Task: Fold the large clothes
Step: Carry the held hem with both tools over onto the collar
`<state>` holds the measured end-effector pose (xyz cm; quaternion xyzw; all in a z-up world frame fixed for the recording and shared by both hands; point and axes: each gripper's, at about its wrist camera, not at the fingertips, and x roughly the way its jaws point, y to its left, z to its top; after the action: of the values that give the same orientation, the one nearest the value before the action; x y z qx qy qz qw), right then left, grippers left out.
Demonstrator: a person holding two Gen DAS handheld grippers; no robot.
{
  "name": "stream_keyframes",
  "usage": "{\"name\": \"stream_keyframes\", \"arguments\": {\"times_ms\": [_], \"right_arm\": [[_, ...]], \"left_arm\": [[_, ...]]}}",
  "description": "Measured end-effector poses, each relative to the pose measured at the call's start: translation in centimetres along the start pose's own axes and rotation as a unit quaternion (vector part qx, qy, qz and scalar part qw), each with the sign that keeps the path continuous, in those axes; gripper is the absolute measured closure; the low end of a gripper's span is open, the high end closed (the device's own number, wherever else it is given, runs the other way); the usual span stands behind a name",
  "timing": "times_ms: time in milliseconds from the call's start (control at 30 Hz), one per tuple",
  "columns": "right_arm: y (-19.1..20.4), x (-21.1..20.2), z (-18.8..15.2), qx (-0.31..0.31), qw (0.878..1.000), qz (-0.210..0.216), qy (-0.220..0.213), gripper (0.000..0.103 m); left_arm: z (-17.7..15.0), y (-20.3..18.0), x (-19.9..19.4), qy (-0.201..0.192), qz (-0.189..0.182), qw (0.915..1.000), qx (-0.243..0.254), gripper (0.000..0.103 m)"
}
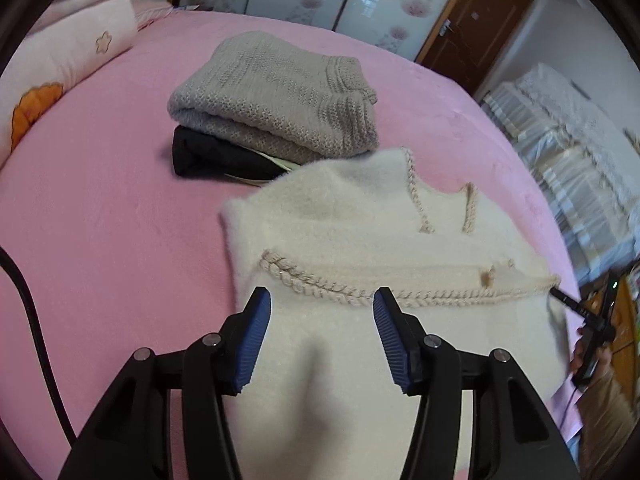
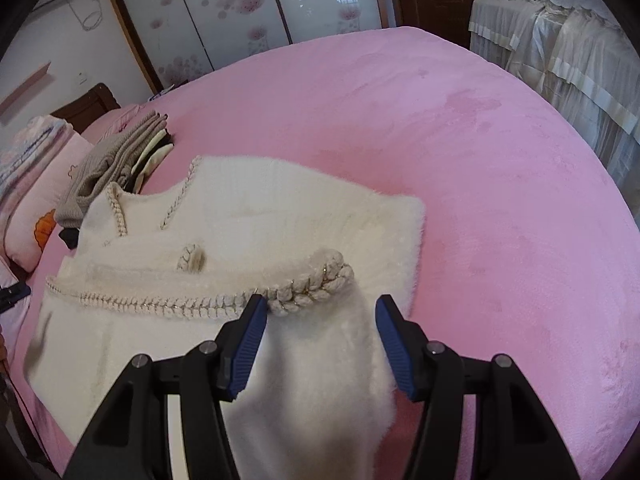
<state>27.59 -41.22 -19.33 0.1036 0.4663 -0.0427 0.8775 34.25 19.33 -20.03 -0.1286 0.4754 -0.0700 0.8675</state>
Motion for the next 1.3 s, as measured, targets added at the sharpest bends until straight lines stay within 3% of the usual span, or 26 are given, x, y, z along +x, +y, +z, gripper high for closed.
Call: {"name": "stream_keyframes", "arguments": {"times_ms": [167, 500, 700, 767, 833, 900, 967, 1000, 1133, 1200, 1300], "right_arm": [[0.7, 0.7, -0.1, -0.036, 0.999, 0.005, 0.009, 0.044], [1.2, 1.6, 0.1, -0.102, 0.994, 0.002, 0.027, 0.042], [1.7, 2.5, 0.6, -0.128, 0.991, -0.002, 0.03, 0.042], [1.7, 2.8, 0.6, -0.131, 0.991, 0.003, 0.033, 0.043], [1.8, 3.0, 0.5, -0.134, 0.99, 0.008, 0.037, 0.053], [2.3, 2.8, 0.3, -0.14, 0.99, 0.003, 0.033, 0.07], [3.1, 2.3, -0.2, -0.147, 0.989, -0.026, 0.024, 0.076], [3.6, 2.1, -0.5, -0.152, 0.987, -0.041, 0.019, 0.087], [5.1, 0.2, -1.5, -0.17, 0.98, -0.097, -0.016, 0.091], [5.6, -1.3, -1.7, -0.165, 0.979, -0.112, -0.038, 0.092], [5.8, -4.3, -1.0, -0.142, 0.98, -0.116, -0.072, 0.093]], "left_arm": [[-0.4, 0.3, 2.2, 0.036, 0.024, 0.9971, 0.062, 0.051], [-0.5, 0.7, 5.7, 0.053, 0.057, 0.9896, 0.121, 0.051], [-0.1, 0.8, 6.5, 0.06, 0.043, 0.9872, 0.141, 0.051], [-0.2, 0.6, 6.6, 0.054, 0.049, 0.986, 0.15, 0.066], [-0.5, 0.4, 6.6, 0.044, 0.068, 0.984, 0.159, 0.079], [-0.9, 0.1, 6.2, 0.031, 0.085, 0.9821, 0.165, 0.085], [-1.5, -0.4, 5.5, 0.017, 0.11, 0.9797, 0.166, 0.09], [-1.8, -0.7, 5.1, 0.011, 0.124, 0.9784, 0.165, 0.091], [-2.4, -2.5, 3.5, -0.013, 0.186, 0.9707, 0.152, 0.096], [-2.8, -4.1, 1.5, -0.056, 0.224, 0.9603, 0.157, 0.097], [-2.7, -5.8, -0.9, -0.097, 0.249, 0.9496, 0.163, 0.097]]}}
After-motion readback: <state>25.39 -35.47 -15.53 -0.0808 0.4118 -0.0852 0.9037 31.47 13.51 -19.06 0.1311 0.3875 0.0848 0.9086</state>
